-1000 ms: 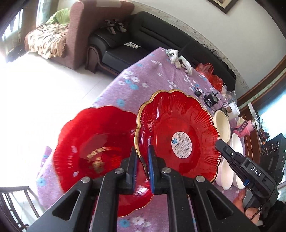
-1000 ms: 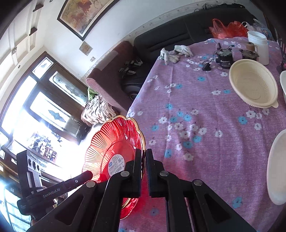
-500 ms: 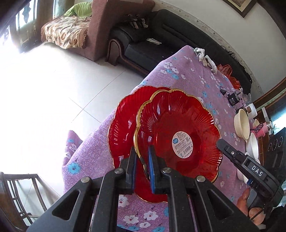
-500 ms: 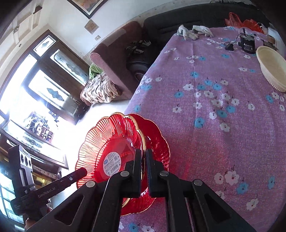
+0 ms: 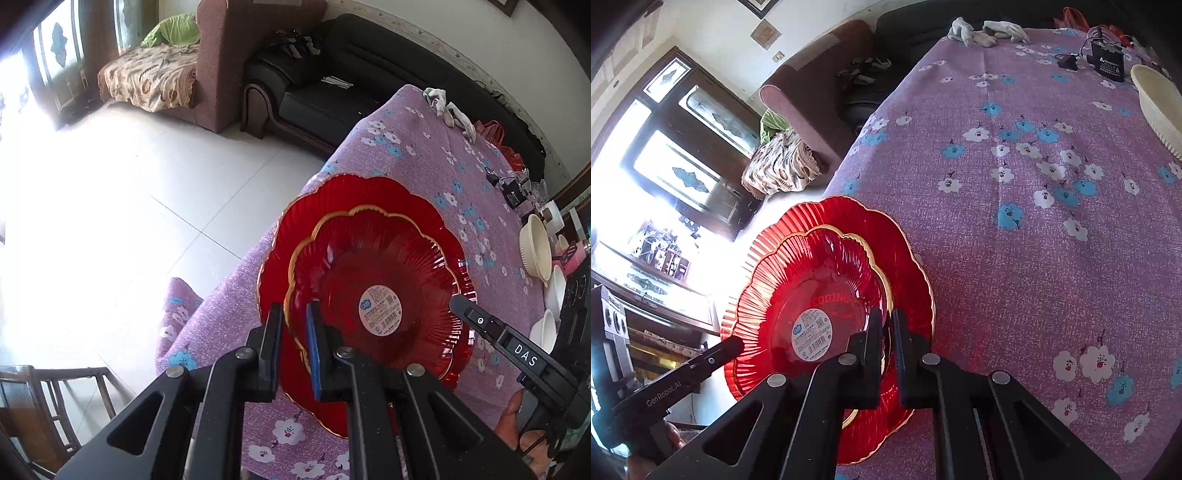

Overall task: Organize plates and bowls
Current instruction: 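Lift the red plate with both grippers onto the red wedding plate stack, then open both grippers and release the red plate on the stack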

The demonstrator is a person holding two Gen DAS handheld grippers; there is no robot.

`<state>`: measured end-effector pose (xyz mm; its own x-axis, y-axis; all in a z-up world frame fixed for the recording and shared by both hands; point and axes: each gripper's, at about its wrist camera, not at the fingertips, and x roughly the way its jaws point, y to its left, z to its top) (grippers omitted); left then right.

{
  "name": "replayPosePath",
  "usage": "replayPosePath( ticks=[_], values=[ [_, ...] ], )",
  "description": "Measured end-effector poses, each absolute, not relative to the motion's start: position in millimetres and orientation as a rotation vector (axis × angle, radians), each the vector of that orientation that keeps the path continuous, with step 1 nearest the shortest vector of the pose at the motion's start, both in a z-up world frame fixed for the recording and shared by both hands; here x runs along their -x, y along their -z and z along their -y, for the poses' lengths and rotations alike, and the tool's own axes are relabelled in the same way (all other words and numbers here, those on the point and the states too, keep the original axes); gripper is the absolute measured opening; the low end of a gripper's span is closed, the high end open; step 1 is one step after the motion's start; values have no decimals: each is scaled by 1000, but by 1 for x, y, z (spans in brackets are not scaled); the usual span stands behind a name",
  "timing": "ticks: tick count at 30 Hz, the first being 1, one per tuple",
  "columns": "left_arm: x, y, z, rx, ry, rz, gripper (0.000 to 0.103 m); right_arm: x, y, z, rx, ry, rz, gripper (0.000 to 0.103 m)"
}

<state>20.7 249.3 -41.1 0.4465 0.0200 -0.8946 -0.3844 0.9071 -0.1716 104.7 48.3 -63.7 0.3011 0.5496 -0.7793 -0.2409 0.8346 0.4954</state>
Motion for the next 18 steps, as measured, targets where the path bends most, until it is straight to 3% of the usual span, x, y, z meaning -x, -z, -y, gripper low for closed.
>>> replayPosePath(
  ticks=[5, 10, 18],
  values=[
    [-18, 25, -240, 293, -281, -1040, 28, -105, 65, -53, -287, -544, -1155, 8],
    [-19, 23, -236, 299, -261, -1032, 29, -107, 65, -58, -247, -551, -1163, 10],
    [-21, 25, -229, 321, -227, -1038, 29, -94, 21, -39, -196, -518, -974, 15]
  ],
)
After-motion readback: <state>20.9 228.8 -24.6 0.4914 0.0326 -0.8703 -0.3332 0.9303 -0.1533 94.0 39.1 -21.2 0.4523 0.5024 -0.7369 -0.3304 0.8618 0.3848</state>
